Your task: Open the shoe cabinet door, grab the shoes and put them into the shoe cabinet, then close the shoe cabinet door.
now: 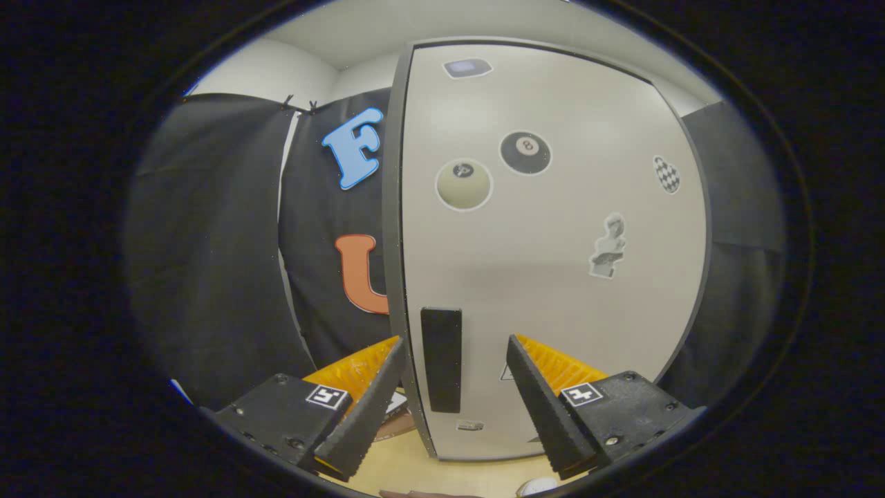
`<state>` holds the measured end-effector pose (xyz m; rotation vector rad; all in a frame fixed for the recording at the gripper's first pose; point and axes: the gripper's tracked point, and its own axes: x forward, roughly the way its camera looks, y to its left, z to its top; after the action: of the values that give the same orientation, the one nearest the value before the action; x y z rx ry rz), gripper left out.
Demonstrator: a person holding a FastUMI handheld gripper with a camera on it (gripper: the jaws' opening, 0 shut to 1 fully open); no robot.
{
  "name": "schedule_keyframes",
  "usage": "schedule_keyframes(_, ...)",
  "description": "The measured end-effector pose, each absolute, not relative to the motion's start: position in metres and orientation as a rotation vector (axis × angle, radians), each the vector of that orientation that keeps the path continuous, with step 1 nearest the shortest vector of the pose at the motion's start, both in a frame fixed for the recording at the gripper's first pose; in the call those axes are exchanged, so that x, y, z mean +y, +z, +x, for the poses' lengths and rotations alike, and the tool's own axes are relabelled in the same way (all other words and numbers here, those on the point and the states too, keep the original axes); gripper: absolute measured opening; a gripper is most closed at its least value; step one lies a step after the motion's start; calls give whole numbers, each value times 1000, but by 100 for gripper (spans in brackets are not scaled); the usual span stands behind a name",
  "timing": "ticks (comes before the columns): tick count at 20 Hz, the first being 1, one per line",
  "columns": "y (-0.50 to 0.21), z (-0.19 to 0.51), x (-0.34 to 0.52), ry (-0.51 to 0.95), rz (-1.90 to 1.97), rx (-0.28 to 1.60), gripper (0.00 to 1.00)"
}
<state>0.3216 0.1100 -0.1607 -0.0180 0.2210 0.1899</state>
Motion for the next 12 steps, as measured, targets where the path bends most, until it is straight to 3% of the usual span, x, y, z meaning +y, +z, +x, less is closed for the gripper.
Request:
schedule_keyframes(2,-171,331,111,182,-5,241,90)
schedule_keyframes(7,-184,340,123,227,-8,269,42)
schedule_keyframes(12,-185,338,120,215,-39,277,33)
